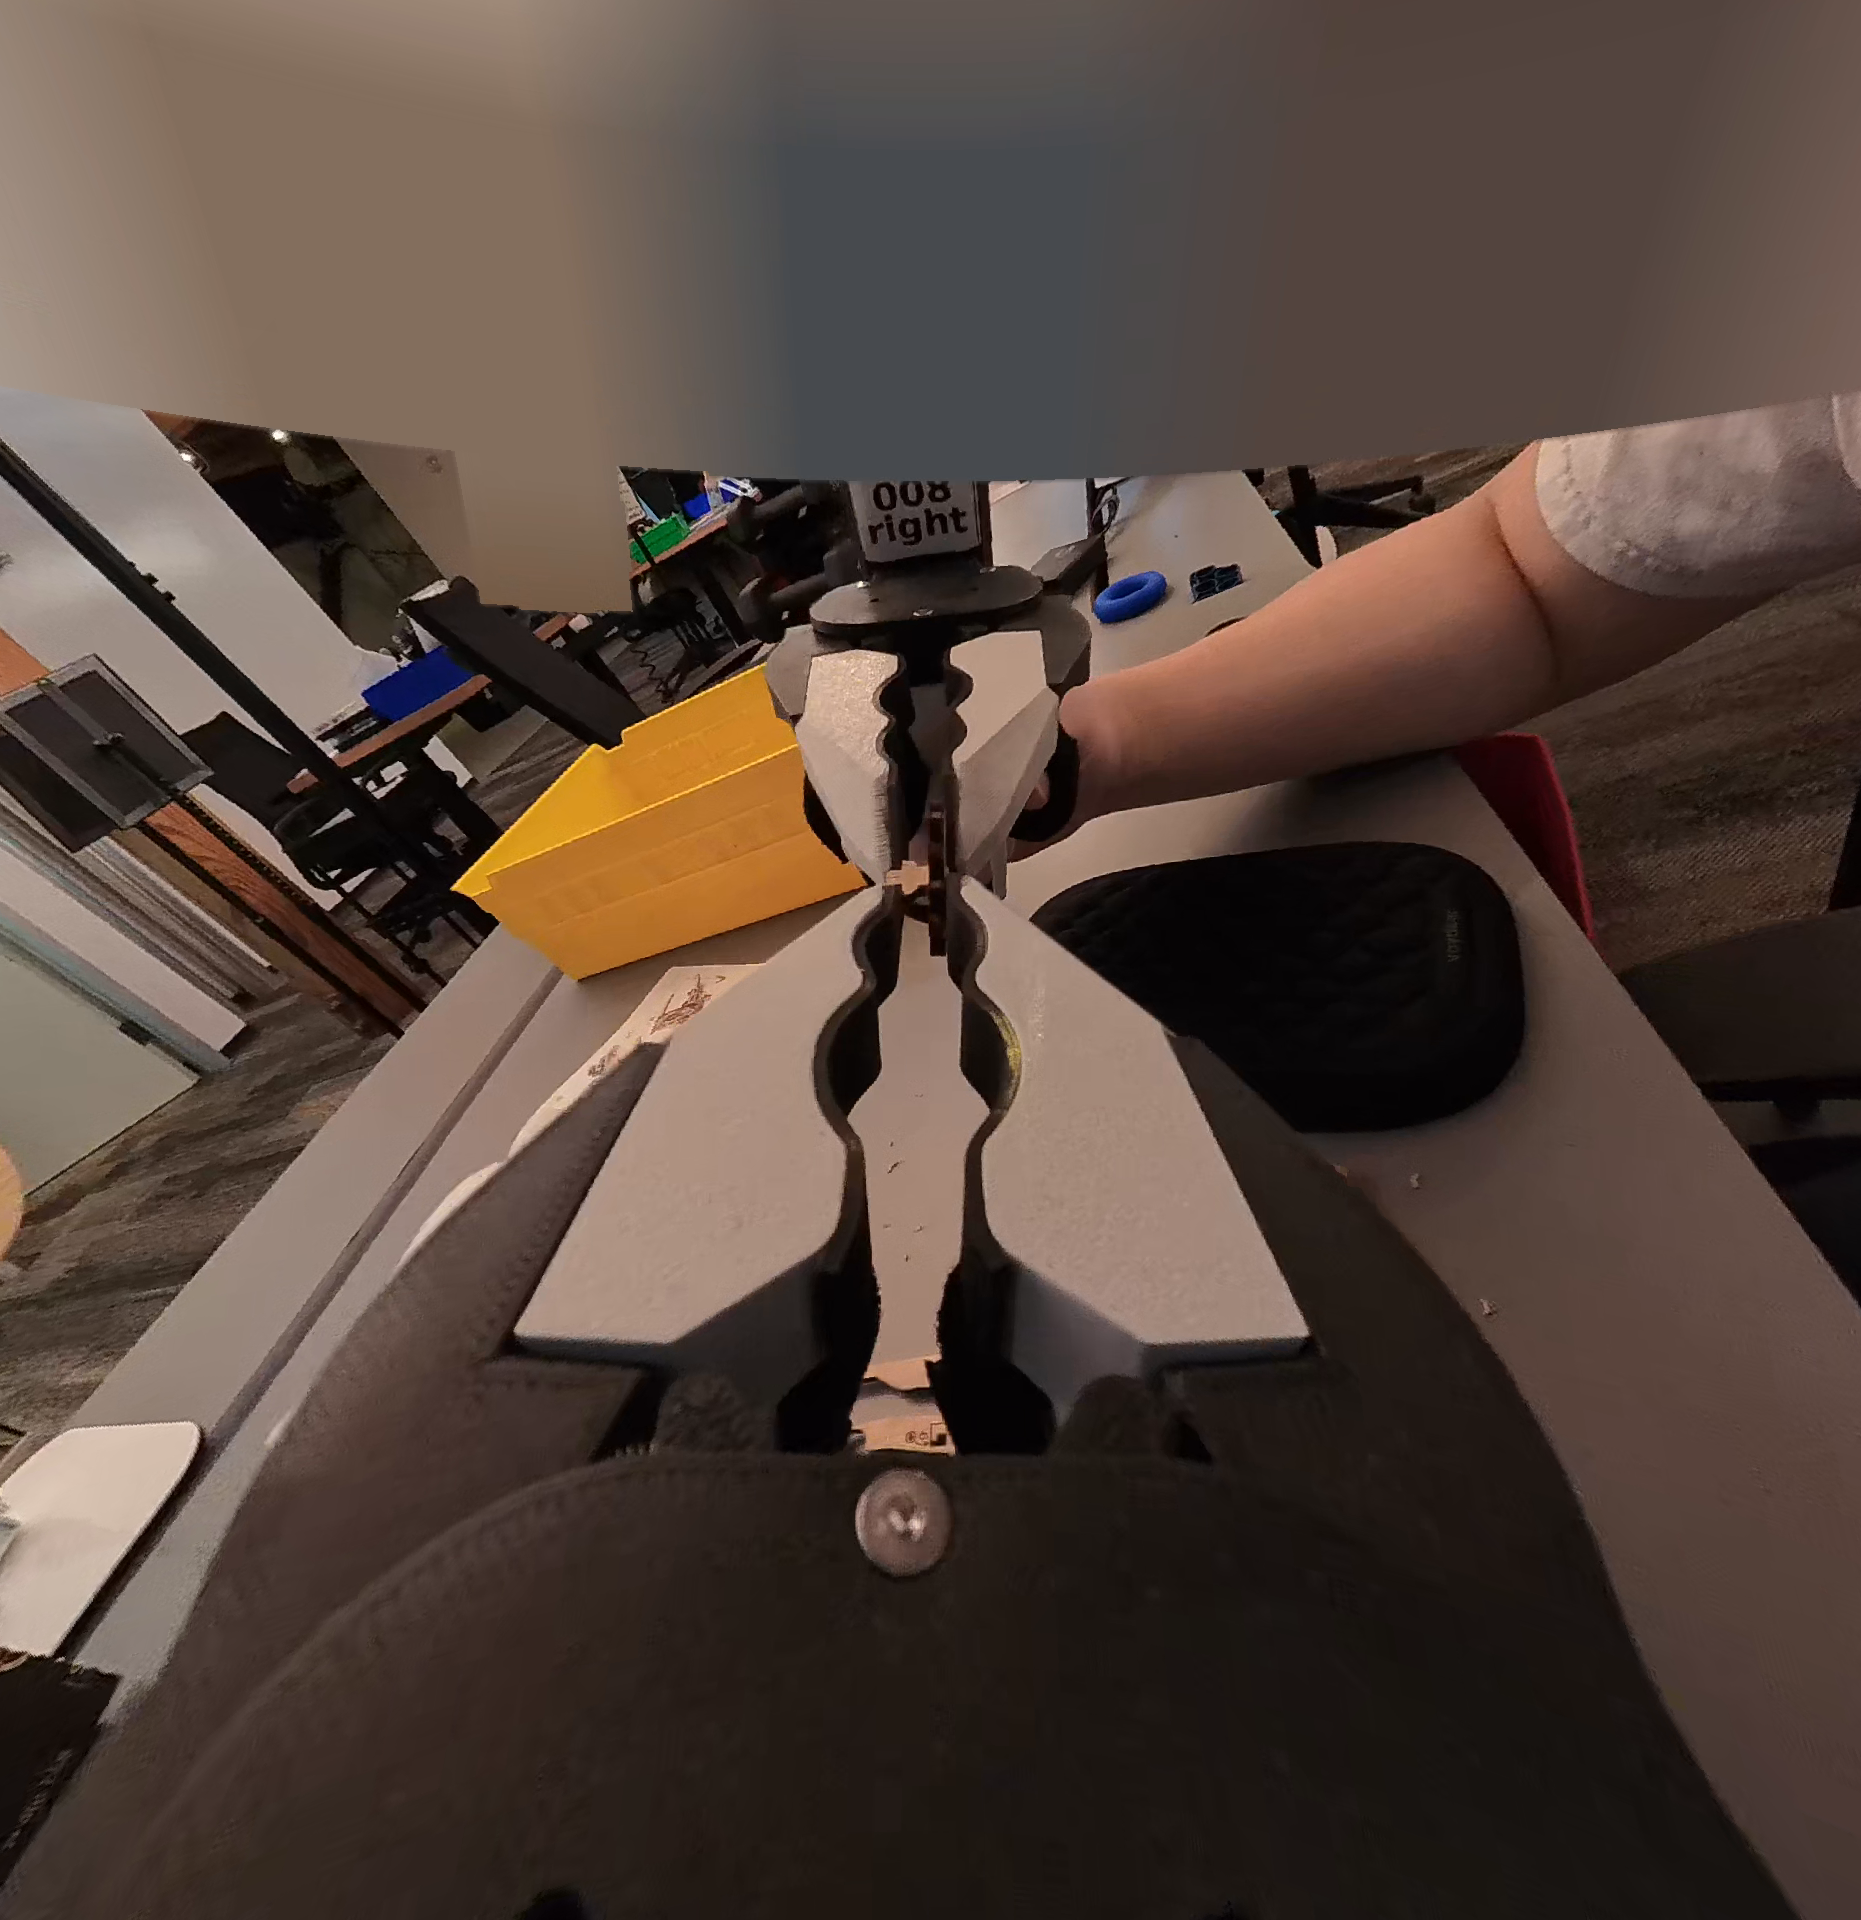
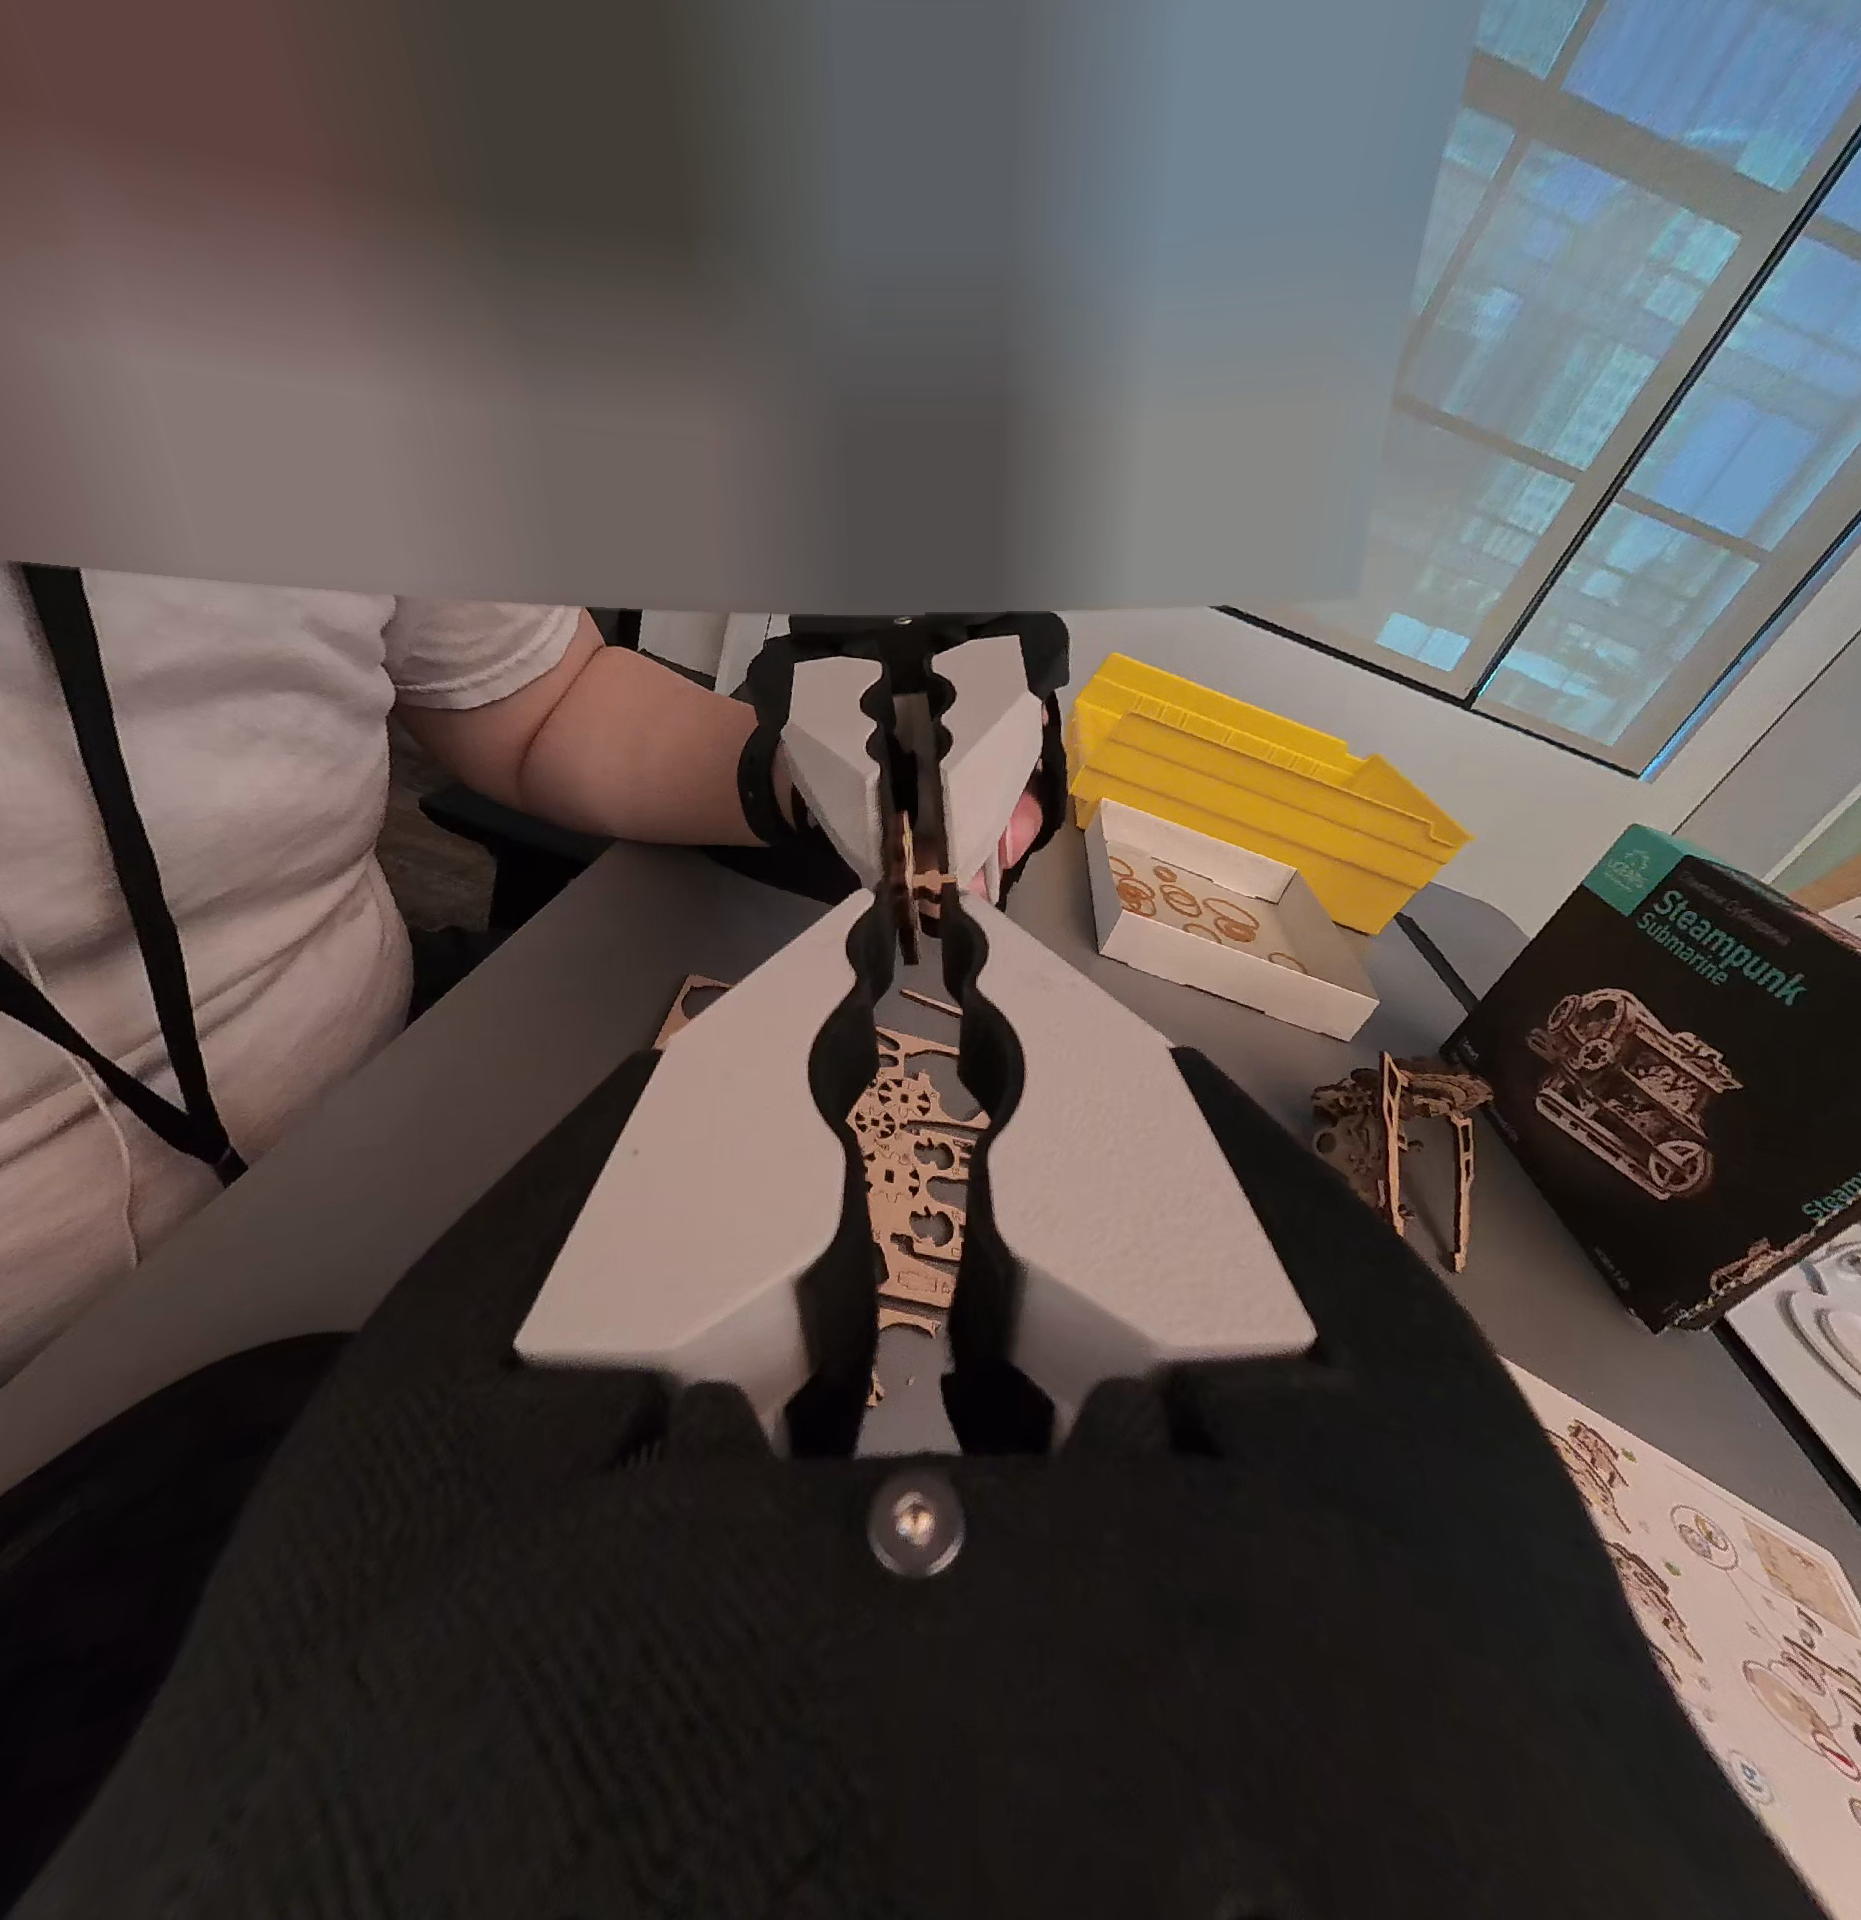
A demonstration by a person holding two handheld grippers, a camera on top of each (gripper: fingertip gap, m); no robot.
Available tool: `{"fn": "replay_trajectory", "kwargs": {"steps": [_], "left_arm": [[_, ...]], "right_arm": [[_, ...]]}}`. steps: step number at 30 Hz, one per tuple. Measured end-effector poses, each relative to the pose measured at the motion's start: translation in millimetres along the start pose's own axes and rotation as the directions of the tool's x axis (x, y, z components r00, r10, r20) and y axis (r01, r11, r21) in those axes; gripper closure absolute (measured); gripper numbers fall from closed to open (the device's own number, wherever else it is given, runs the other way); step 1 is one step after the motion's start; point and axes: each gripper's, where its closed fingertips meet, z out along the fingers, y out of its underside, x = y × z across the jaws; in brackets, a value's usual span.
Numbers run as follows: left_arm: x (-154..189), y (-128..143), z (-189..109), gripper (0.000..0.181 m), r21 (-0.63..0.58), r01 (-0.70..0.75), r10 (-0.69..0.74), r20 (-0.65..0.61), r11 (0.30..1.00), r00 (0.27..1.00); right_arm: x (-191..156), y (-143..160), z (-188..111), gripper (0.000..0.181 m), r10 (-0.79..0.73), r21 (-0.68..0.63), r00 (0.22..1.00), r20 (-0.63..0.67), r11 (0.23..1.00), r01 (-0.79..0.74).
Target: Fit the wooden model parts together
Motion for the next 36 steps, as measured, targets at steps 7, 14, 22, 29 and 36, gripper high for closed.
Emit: {"fn": "replay_trajectory", "kwargs": {"steps": [7,14,22,29,36], "left_arm": [[0.0,0.2,-0.3,0.175,-0.008,-0.010,0.010,-0.003,1.000,1.000],[-0.5,4.0,-0.8,0.175,-0.023,0.002,-0.002,0.003,1.000,1.000],[-1.3,10.9,-1.5,0.176,-0.055,0.012,-0.012,-0.003,0.998,1.000],[0.3,19.3,0.5,0.176,-0.113,-0.026,0.026,-0.001,0.993,1.000],[-2.0,14.3,-0.1,0.176,-0.080,-0.024,0.025,0.017,0.997,1.000]], "right_arm": [[0.1,-0.1,0.2,0.176,0.012,-0.006,1.000,-0.003,1.000,-0.012],[1.0,3.7,1.1,0.176,-0.015,-0.039,1.000,-0.024,0.999,0.014],[2.6,9.8,2.5,0.175,0.044,-0.073,0.999,-0.011,0.996,-0.044],[2.1,12.2,2.0,0.174,0.051,-0.096,0.999,-0.006,0.994,-0.052],[6.0,7.5,-2.5,0.171,-0.021,-0.104,0.999,-0.041,0.994,0.017]]}}
